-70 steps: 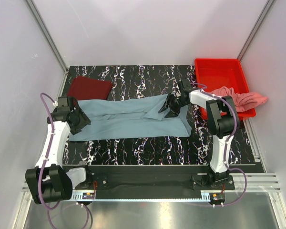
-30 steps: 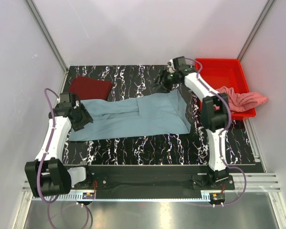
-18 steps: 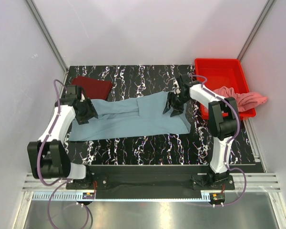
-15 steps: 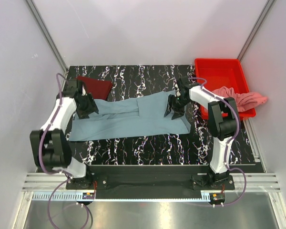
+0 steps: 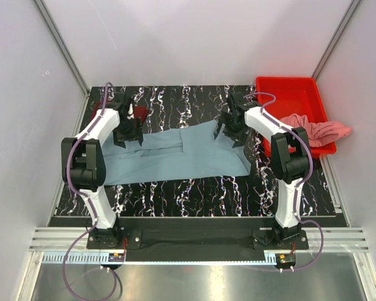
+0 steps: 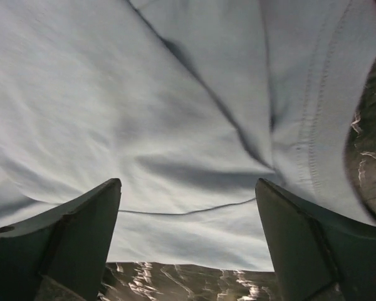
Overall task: Fold and stack the t-shirts
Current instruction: Fold the tshirt
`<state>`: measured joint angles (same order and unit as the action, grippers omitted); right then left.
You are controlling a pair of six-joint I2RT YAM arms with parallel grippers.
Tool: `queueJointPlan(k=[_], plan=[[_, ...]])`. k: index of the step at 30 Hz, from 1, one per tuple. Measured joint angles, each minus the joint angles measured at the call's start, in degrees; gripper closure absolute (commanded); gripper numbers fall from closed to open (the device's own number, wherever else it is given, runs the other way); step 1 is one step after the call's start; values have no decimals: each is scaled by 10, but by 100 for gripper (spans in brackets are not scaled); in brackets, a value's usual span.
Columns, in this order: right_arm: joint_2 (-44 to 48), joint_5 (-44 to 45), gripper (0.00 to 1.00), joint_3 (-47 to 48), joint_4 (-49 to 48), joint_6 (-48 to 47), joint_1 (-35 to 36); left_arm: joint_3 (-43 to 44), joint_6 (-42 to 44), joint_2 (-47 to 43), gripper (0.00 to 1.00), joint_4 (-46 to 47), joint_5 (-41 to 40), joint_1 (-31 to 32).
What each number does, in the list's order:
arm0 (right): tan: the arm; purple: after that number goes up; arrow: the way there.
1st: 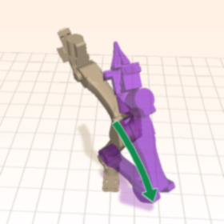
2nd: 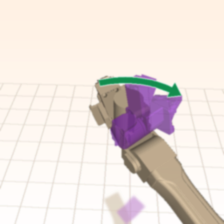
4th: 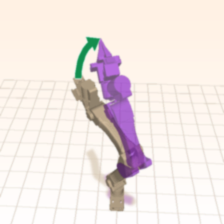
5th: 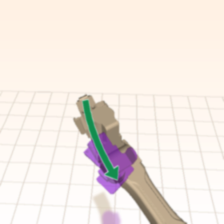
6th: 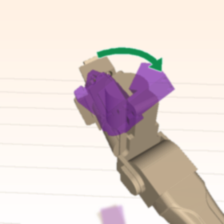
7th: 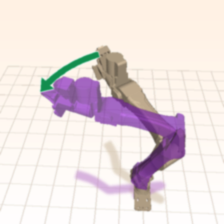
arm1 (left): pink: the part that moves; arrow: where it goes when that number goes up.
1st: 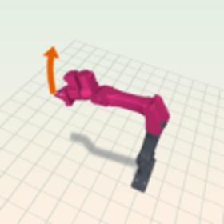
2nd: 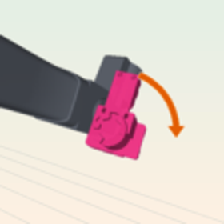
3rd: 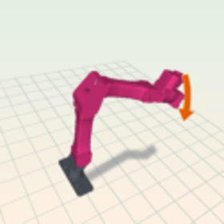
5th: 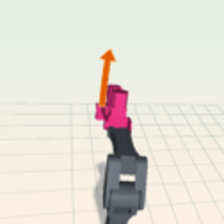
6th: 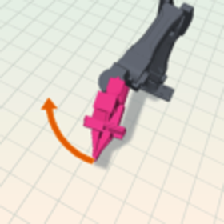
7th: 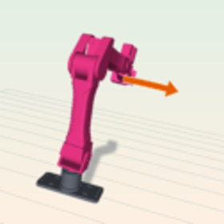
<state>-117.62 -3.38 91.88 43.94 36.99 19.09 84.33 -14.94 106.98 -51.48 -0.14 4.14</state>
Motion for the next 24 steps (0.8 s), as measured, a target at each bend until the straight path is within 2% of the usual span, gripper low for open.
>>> queueJointPlan(k=[6, 14, 19, 24], plan=[[-2, 34, 0, 6, 14, 83, 30, -10, -5, -42, 27, 0, -1, 15], [-79, 101, 0, 73, 79, 164, 45, -114, -56, -221, 27, 5, -1, 86], [-137, 132, 0, 156, 113, 132, 44, -144, -80, -290, 26, -13, -3, 112], [-217, 155, 0, 298, 122, 17, 30, -144, -78, -309, 21, -32, -37, 112]])
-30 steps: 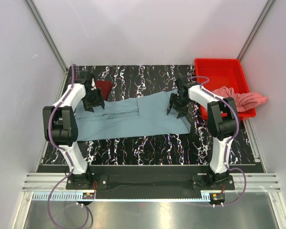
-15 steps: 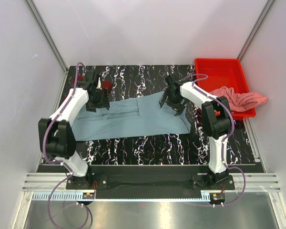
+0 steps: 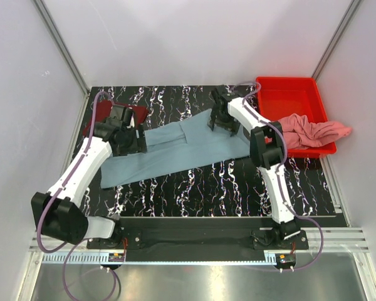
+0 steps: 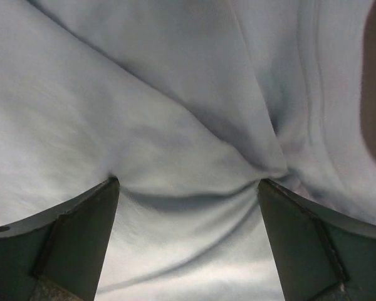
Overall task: Fold and stack the t-shirts
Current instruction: Fold the tshirt
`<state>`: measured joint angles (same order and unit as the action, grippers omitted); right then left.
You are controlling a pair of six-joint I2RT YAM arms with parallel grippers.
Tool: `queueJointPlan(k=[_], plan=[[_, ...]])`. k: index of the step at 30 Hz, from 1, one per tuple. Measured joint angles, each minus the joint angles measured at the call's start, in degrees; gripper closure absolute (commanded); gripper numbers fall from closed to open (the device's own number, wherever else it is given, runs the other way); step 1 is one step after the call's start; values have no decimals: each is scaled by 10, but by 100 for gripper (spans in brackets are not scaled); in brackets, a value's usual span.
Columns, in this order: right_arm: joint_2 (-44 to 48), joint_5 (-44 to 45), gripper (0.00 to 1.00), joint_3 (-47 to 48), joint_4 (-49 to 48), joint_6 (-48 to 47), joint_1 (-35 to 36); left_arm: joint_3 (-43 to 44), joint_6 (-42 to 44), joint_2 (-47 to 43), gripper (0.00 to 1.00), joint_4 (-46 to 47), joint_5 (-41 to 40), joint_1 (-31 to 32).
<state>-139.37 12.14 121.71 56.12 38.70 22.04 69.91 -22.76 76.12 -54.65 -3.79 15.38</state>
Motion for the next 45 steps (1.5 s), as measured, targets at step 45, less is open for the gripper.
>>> queueJointPlan(k=[45], plan=[[603, -112, 0, -392, -66, -140, -1, 109, 24, 382, 20, 87, 102, 9]])
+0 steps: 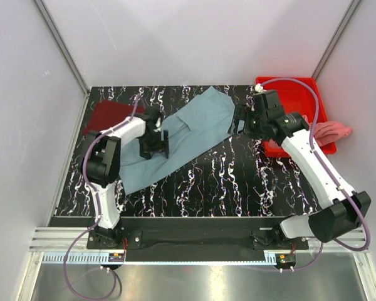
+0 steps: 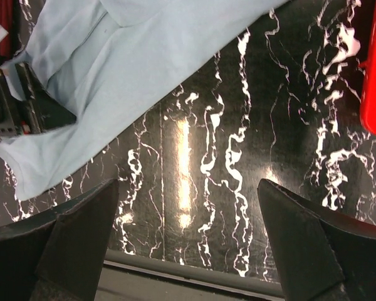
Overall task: Fold and stack the t-shirts
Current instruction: Fold the tshirt
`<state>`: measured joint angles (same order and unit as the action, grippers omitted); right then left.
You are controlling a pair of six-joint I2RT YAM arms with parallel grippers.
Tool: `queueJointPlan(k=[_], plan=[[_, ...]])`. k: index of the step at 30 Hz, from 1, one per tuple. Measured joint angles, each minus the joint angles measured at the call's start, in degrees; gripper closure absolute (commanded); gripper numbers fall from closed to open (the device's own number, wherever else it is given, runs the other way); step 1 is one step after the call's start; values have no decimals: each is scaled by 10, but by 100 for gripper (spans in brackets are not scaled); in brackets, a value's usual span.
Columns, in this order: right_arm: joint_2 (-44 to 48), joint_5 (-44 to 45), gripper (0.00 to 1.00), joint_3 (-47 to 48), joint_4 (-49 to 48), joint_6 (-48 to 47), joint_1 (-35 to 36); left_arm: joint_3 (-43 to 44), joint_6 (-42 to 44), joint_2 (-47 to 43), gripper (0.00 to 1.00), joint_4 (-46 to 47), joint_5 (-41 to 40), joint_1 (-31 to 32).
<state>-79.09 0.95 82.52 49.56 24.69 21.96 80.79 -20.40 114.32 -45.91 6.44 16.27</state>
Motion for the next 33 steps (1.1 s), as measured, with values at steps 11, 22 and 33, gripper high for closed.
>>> queueJointPlan(k=[11, 22, 33], plan=[[62, 22, 0, -68, 14, 6, 0, -68, -253, -48, 18, 77, 54, 179], [70, 26, 0, -89, 37, -7, 0, 84, -208, -75, 38, 8, -76, 55], [45, 24, 0, -84, 37, -27, 0, 209, -96, 85, 50, -26, -106, -57]])
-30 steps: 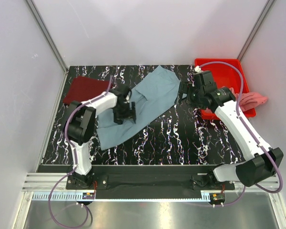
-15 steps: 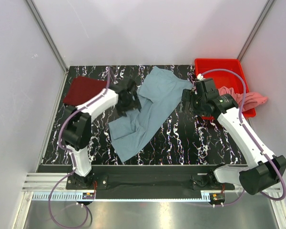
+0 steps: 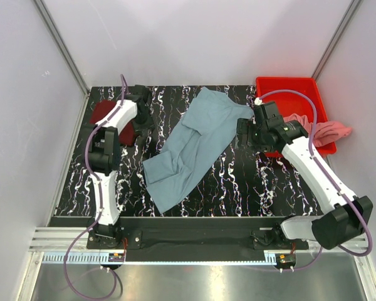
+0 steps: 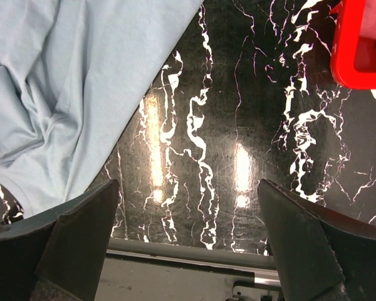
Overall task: Fold and stack the t-shirts
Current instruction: Fold the tshirt
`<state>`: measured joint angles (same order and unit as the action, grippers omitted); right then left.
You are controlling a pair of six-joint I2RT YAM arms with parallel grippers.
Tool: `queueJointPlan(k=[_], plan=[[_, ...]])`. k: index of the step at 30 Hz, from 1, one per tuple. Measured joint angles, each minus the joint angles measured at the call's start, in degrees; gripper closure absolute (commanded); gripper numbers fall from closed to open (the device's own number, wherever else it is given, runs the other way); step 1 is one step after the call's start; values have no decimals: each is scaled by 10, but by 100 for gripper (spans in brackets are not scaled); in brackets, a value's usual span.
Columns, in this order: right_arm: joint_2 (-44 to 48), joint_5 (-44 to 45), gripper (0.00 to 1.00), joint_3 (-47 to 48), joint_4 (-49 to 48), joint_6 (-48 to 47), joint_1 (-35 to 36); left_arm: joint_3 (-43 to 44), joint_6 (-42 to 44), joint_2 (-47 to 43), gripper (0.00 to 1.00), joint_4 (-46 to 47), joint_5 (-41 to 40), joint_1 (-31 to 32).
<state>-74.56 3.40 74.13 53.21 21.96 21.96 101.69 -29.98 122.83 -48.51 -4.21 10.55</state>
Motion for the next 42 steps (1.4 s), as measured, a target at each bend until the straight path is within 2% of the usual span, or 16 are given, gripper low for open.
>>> queueJointPlan(k=[5, 11, 22, 29, 31, 36, 42], plan=[[-21, 0, 0, 4, 0, -9, -1, 24, 26, 30, 51, -26, -33, -19], [-32, 0, 0, 7, -1, -12, -1, 45, 43, 62, 50, -28, -36, -80], [-67, 0, 0, 16, -1, -10, -2, 280, 100, 205, 48, -66, -12, -115], [-90, -4, 0, 18, 0, -6, -3, 332, 117, 233, 46, -47, 43, -154], [-98, -10, 0, 19, 0, -5, -3, 346, 125, 242, 41, -37, 53, -162], [-113, -21, 0, 21, 0, -2, -3, 325, 134, 231, 31, -5, 84, -169], [-152, -47, 0, 21, -2, 5, -3, 232, 126, 149, 30, 7, 129, -142]])
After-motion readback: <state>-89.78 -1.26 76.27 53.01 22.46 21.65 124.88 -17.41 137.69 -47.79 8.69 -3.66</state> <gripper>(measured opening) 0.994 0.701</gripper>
